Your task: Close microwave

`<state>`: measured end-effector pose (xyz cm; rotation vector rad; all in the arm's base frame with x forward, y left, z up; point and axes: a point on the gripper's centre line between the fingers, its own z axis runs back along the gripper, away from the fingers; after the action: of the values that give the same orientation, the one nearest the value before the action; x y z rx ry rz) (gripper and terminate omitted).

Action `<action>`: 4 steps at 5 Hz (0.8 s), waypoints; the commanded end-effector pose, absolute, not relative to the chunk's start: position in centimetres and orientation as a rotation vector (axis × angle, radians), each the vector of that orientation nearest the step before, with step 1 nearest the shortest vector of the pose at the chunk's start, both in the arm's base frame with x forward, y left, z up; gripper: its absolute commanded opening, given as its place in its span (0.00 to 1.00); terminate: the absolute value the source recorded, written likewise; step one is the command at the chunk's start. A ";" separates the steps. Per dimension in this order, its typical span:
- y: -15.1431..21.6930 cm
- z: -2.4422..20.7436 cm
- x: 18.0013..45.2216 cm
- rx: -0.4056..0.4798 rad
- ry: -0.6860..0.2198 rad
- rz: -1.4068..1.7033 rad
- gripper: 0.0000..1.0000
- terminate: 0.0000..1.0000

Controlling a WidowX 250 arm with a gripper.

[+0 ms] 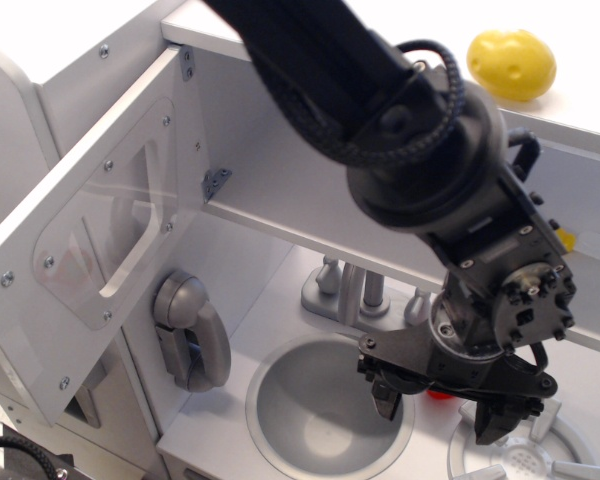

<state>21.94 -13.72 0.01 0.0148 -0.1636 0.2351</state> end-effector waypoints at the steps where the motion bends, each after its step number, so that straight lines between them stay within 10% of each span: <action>1: -13.7 0.0 21.9 0.015 -0.164 0.235 1.00 0.00; 4: -10.5 10.5 20.1 -0.135 -0.203 0.259 1.00 0.00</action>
<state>19.64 -10.33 10.22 -0.1247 -0.1756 0.2560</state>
